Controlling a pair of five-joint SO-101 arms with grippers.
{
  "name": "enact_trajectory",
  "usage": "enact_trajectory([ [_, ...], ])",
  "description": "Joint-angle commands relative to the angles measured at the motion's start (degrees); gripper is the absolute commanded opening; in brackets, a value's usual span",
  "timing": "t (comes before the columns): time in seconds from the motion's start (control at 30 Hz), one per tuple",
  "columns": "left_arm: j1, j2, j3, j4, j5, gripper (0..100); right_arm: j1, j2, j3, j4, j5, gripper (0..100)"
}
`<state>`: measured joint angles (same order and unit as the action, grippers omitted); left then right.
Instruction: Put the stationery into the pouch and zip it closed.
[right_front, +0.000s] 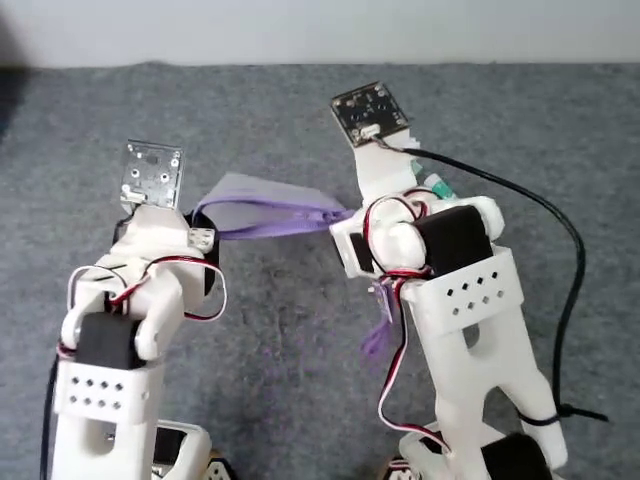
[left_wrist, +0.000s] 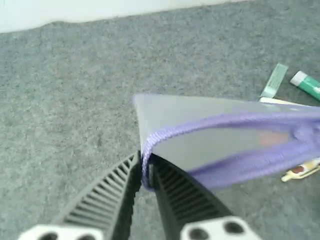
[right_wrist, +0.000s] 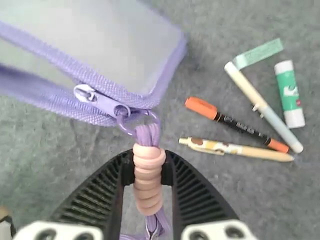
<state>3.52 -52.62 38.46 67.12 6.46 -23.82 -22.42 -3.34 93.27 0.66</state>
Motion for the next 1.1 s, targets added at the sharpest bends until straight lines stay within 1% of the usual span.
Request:
enact_trajectory([
  [0.0,2.0,-0.4,-6.9,5.2,-0.9,1,2.1,-2.2,-0.7,-3.6,0.5,0.8],
  [0.1,7.4,-0.4,-9.1,9.2,-1.5,1,2.6,-2.1,-0.7,-4.0,0.3,0.8],
  [0.17,11.1,-0.4,-8.9,9.7,-1.6,1,2.7,-1.8,-0.6,-3.8,0.3,0.8],
  [0.23,12.8,-0.4,-8.3,9.6,-1.7,1,3.5,-1.7,-0.6,-3.8,0.2,0.8],
  [0.4,12.1,-0.4,-6.1,8.1,-1.5,1,7.2,-1.9,-0.4,-2.8,0.2,0.8],
  [0.53,11.9,-0.4,-5.8,8.0,-1.4,1,7.5,-2.2,-0.4,0.1,0.2,0.8],
  [0.63,11.8,-0.4,-5.8,8.0,-1.4,1,9.1,-2.2,-0.4,2.9,0.2,0.9],
  [0.73,11.8,-0.4,-5.8,7.9,-1.4,1,9.0,-2.2,-0.5,3.6,0.2,1.2],
  [0.9,11.8,-0.4,-5.8,7.9,-1.4,1,11.3,-2.2,-0.6,5.2,0.2,0.9],
  [1.07,11.7,-0.4,-5.8,7.1,-1.3,1,11.9,-2.2,-0.5,5.7,0.3,0.9],
])
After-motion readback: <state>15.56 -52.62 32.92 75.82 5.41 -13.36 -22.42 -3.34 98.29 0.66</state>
